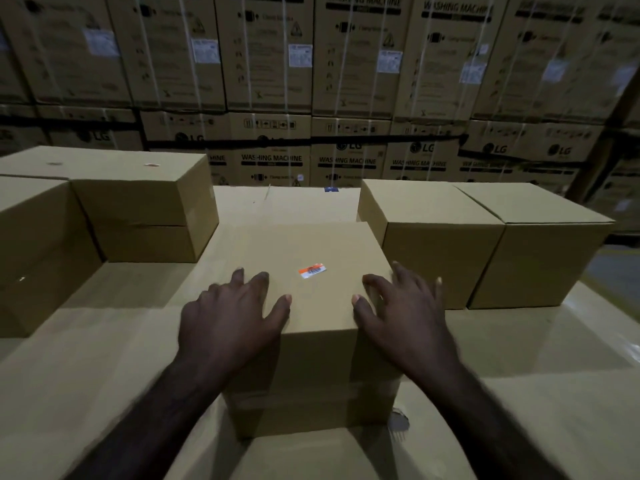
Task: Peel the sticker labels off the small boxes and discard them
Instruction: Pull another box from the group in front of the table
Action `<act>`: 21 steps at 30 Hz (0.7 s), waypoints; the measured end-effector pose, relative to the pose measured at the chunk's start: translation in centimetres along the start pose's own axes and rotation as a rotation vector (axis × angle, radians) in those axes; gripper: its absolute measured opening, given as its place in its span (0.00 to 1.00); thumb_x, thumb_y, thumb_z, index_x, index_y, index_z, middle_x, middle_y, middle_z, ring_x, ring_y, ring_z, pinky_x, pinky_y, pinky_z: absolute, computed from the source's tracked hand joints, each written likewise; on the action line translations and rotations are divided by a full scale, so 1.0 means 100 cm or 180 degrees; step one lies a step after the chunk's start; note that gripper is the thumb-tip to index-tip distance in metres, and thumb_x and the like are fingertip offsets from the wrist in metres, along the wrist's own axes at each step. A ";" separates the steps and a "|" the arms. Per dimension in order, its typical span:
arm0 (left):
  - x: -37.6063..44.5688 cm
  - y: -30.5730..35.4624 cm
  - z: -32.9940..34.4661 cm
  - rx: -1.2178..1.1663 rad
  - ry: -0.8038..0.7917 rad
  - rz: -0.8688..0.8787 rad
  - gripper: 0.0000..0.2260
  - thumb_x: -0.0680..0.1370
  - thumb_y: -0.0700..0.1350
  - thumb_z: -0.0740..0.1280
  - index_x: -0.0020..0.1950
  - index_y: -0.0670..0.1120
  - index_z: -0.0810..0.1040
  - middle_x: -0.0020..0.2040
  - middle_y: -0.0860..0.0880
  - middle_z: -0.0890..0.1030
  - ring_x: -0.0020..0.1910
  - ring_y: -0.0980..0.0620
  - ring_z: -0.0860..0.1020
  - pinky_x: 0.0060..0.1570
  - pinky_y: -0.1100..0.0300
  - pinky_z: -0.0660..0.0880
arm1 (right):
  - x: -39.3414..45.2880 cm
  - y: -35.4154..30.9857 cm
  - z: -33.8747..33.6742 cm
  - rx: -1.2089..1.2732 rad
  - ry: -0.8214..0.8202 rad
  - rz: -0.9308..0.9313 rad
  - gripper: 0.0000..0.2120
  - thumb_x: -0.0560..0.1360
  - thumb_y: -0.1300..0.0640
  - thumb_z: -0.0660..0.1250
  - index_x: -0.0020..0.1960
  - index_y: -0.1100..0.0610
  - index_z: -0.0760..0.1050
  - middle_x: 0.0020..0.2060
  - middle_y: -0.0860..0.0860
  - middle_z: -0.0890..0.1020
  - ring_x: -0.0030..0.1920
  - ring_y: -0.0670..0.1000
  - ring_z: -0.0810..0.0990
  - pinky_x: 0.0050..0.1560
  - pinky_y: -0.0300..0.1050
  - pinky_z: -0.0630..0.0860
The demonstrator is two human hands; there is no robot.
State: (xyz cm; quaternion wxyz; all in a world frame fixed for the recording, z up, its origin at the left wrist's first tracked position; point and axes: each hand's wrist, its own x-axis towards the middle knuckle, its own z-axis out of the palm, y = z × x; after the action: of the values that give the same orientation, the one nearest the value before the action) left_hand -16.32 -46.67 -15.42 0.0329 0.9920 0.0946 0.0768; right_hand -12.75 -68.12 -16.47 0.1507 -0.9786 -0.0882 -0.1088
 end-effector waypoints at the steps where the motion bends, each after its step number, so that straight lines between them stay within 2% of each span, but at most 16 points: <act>1: 0.003 0.000 0.001 -0.0023 -0.0087 0.0079 0.31 0.77 0.69 0.49 0.76 0.56 0.59 0.76 0.49 0.63 0.70 0.43 0.67 0.57 0.49 0.73 | 0.005 -0.004 -0.004 -0.0230 -0.0073 -0.0106 0.23 0.79 0.39 0.54 0.72 0.44 0.67 0.76 0.53 0.62 0.77 0.55 0.56 0.75 0.63 0.41; 2: 0.006 0.000 0.002 -0.0040 -0.0195 0.0148 0.30 0.77 0.68 0.48 0.76 0.55 0.58 0.77 0.49 0.61 0.74 0.42 0.61 0.63 0.45 0.69 | 0.010 -0.009 -0.006 -0.0353 -0.0174 -0.0189 0.23 0.80 0.39 0.53 0.72 0.44 0.66 0.77 0.53 0.60 0.77 0.56 0.54 0.74 0.64 0.37; 4: 0.013 0.002 0.004 0.0025 -0.0333 0.0313 0.30 0.78 0.66 0.48 0.77 0.53 0.56 0.79 0.48 0.57 0.78 0.42 0.49 0.72 0.40 0.55 | 0.021 -0.019 -0.007 -0.0466 -0.0411 -0.0307 0.24 0.81 0.40 0.51 0.73 0.46 0.65 0.77 0.55 0.59 0.78 0.57 0.53 0.73 0.65 0.36; 5: 0.016 0.003 0.005 0.0065 -0.0356 0.0403 0.30 0.79 0.65 0.47 0.78 0.53 0.55 0.79 0.47 0.55 0.78 0.43 0.46 0.73 0.40 0.49 | 0.026 -0.024 -0.007 -0.0509 -0.0505 -0.0364 0.24 0.81 0.40 0.51 0.74 0.47 0.64 0.77 0.55 0.59 0.78 0.58 0.53 0.73 0.65 0.37; 7: 0.022 0.005 0.006 0.0046 -0.0414 0.0521 0.30 0.80 0.64 0.46 0.78 0.51 0.53 0.79 0.47 0.53 0.78 0.43 0.45 0.74 0.40 0.44 | 0.033 -0.032 -0.004 -0.0525 -0.0655 -0.0436 0.24 0.82 0.41 0.51 0.75 0.48 0.63 0.78 0.55 0.58 0.78 0.58 0.53 0.74 0.65 0.38; 14: 0.029 0.004 0.013 -0.0188 -0.0430 0.0581 0.31 0.80 0.64 0.46 0.79 0.50 0.50 0.80 0.46 0.50 0.78 0.44 0.47 0.75 0.42 0.44 | 0.042 -0.044 0.003 0.0075 -0.0703 -0.0347 0.22 0.81 0.44 0.57 0.73 0.48 0.67 0.75 0.54 0.65 0.75 0.56 0.62 0.75 0.62 0.49; 16: 0.030 0.004 0.014 -0.0207 -0.0425 0.0597 0.32 0.79 0.65 0.46 0.79 0.50 0.50 0.80 0.46 0.49 0.78 0.44 0.47 0.75 0.42 0.44 | 0.044 -0.045 0.005 0.0441 -0.0619 -0.0224 0.20 0.80 0.47 0.60 0.71 0.50 0.72 0.72 0.53 0.70 0.71 0.54 0.68 0.74 0.62 0.57; 18: 0.030 0.004 0.014 -0.0179 -0.0405 0.0594 0.32 0.79 0.65 0.46 0.79 0.50 0.50 0.80 0.46 0.49 0.78 0.44 0.47 0.75 0.42 0.44 | 0.048 -0.046 0.006 0.0878 -0.0540 -0.0067 0.18 0.79 0.49 0.64 0.67 0.52 0.76 0.68 0.52 0.76 0.62 0.53 0.77 0.70 0.63 0.66; 19: 0.031 0.003 0.014 -0.0173 -0.0399 0.0594 0.32 0.79 0.65 0.46 0.79 0.50 0.50 0.80 0.46 0.49 0.78 0.44 0.47 0.75 0.42 0.45 | 0.050 -0.047 0.006 0.1026 -0.0514 -0.0004 0.17 0.78 0.50 0.65 0.65 0.52 0.77 0.66 0.52 0.78 0.59 0.52 0.79 0.68 0.63 0.68; 21: 0.032 0.003 0.014 -0.0190 -0.0400 0.0612 0.32 0.79 0.65 0.46 0.79 0.50 0.50 0.80 0.46 0.49 0.78 0.44 0.47 0.75 0.42 0.45 | 0.053 -0.050 0.007 0.1184 -0.0441 0.0101 0.15 0.77 0.51 0.67 0.63 0.53 0.79 0.64 0.51 0.80 0.59 0.51 0.79 0.68 0.62 0.68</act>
State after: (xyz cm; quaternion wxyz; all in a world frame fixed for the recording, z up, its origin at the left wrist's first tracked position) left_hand -12.94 -46.38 -16.27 0.0607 0.9979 -0.0056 0.0201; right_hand -8.61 -62.49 -14.46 0.3241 -0.9403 -0.1016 -0.0206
